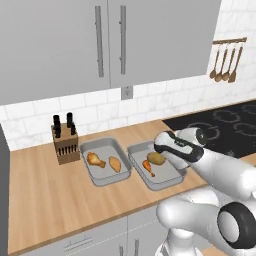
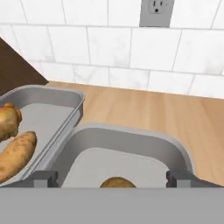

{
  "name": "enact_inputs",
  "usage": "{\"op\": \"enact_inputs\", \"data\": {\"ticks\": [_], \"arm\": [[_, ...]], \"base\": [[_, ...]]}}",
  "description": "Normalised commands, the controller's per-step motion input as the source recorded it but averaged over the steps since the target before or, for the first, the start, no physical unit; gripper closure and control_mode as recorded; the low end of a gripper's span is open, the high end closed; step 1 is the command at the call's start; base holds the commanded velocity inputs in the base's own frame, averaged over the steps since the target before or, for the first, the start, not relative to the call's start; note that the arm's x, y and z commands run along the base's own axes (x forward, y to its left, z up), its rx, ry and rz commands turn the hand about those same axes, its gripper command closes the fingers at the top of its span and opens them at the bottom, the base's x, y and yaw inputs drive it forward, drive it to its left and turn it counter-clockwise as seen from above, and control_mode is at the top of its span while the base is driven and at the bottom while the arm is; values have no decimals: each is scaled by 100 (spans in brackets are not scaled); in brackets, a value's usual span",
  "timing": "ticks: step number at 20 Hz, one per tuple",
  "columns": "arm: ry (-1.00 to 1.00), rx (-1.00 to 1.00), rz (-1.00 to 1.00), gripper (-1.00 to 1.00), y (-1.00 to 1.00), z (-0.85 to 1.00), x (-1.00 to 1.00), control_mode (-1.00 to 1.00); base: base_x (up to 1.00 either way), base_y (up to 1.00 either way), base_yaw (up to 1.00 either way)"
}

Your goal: Place one potato and one chicken drumstick in each tupperware on the nearby counter, to pack two identical lunches.

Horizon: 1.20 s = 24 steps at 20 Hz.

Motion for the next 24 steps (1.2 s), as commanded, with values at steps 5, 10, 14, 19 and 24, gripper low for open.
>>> {"op": "enact_inputs", "data": {"ticks": [5,10,14,19,24], "arm": [[1,0,-3,-100,-31,100,-100,-100],[7,0,-11,-100,-52,100,-100,-100],[-2,2,-7,-100,-54,90,-84,-100],[-4,1,-2,-100,-57,14,-18,-100],[0,2,0,-100,-61,0,-13,-100]], "base": [[0,0,0],[0,0,0],[0,0,0],[0,0,0],[0,0,0]]}}
